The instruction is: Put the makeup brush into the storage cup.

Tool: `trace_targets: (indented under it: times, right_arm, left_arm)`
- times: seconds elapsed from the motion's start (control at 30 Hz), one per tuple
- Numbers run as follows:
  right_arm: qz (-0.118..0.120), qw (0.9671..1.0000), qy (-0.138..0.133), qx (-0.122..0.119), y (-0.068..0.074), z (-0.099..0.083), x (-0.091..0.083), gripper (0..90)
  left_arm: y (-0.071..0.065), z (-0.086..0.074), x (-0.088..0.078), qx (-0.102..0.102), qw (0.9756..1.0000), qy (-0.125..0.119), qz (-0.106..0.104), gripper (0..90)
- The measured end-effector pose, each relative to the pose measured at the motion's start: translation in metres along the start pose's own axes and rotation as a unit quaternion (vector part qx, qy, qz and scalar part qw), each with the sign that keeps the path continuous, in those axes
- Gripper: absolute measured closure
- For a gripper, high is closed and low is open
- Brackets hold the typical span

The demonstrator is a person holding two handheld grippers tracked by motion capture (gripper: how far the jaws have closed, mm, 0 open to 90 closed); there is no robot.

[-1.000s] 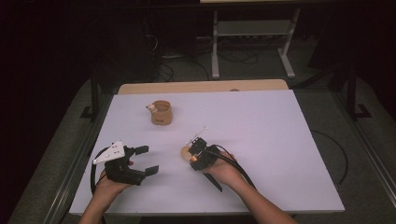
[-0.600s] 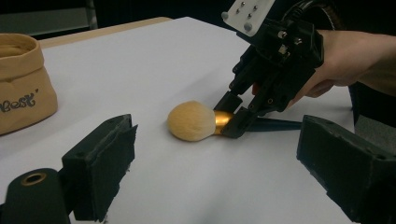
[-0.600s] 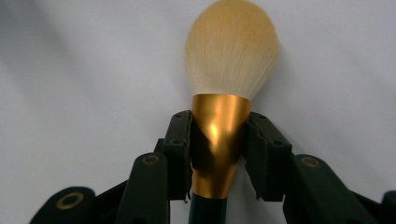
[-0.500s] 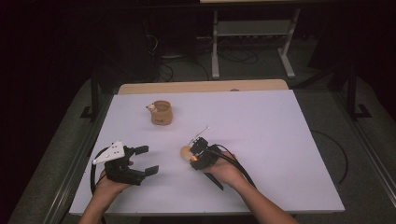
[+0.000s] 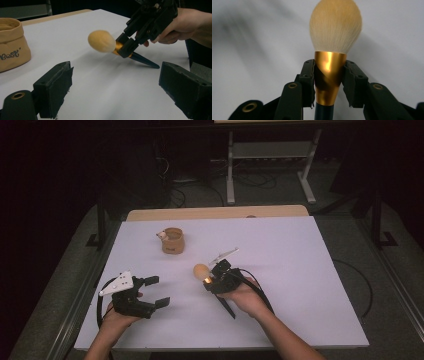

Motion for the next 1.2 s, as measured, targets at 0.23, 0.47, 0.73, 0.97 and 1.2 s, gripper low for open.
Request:
trace_targets:
  times: [0.23, 0.47, 0.73, 0.97, 1.2]
  right_arm:
    - [0.011, 0.9994, -0.031, 0.008, -0.009, 0.003, -0.009, 62.7]
    - [0.022, 0.9971, -0.071, 0.017, -0.016, 0.004, -0.019, 62.8]
    - [0.03, 0.9927, -0.114, 0.026, -0.025, 0.007, -0.031, 62.9]
    - [0.043, 0.9861, -0.155, 0.04, -0.033, 0.011, -0.043, 62.9]
    - [0.062, 0.9759, -0.205, 0.045, -0.038, 0.014, -0.055, 62.9]
  left_arm:
    - [0.0, 0.0, 0.0, -0.002, 1.0, 0.001, -0.001, 10.8]
    - [0.0, 0.0, 0.0, -0.001, 1.0, -0.001, -0.001, 10.8]
    - [0.0, 0.0, 0.001, 0.0, 1.0, -0.003, -0.001, 10.8]
    - [-0.001, 0.0, 0.001, 0.0, 1.0, -0.003, -0.002, 10.8]
    - [-0.001, 0.0, 0.001, 0.004, 1.0, -0.003, -0.003, 10.8]
Point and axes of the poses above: each handheld gripper's, and its own axes: x roughly forward along the jaws, z roughly out of its top, y roughly to its left, the point moved 5 cm from there along x, roughly forward along the jaws, and after that the axes turned 14 degrees about -z, right-handed, at the moved point
